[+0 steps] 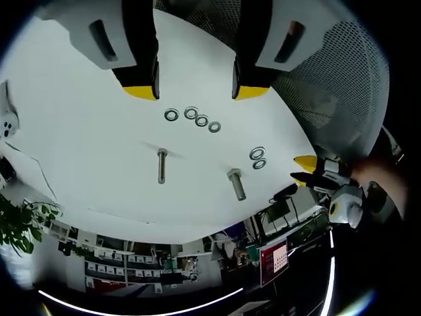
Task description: Place the washer onto the threaded stud by aligning its center hole with the stud, sliding it down to the base, and recovering from edge contact or off-axis alignment until the washer reaches the visible bottom stop.
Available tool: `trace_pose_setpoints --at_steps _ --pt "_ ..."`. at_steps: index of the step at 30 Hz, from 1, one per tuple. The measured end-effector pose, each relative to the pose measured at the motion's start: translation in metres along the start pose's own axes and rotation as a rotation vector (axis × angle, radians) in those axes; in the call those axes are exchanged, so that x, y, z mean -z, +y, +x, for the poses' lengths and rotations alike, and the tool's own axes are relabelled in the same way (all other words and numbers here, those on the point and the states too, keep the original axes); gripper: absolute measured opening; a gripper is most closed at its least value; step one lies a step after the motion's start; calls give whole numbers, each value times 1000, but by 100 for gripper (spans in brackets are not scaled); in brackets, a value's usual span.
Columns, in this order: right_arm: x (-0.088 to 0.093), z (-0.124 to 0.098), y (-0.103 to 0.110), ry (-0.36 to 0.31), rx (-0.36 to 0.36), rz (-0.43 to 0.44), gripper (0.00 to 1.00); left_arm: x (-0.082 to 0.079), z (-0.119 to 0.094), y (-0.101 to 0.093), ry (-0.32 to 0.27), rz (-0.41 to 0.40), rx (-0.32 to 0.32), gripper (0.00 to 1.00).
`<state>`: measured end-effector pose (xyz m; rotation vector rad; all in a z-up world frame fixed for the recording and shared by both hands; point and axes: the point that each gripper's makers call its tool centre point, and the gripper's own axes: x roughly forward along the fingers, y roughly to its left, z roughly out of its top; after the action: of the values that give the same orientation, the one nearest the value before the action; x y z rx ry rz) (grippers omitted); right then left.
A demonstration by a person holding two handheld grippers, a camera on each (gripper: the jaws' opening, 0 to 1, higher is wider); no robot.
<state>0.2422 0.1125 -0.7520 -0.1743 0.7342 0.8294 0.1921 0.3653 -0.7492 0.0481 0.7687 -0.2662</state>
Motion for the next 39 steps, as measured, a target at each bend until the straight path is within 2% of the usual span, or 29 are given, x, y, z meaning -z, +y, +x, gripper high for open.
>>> trace_pose_setpoints --at_steps 3,5,8,19,31,39 --pt "0 0 -1 -5 3 8 46 1 1 2 6 0 -5 41" --pt "1 0 -1 1 1 15 46 0 -1 7 0 14 -31 41" --pt "2 1 0 6 -6 6 46 3 0 11 15 -13 -39 41" --pt "2 0 0 6 -9 6 46 5 0 7 42 -27 -19 41" --pt "1 -1 -1 0 -4 17 46 -1 0 7 31 -61 3 40" --pt "2 0 0 8 -9 14 46 -8 12 12 74 -34 39 39"
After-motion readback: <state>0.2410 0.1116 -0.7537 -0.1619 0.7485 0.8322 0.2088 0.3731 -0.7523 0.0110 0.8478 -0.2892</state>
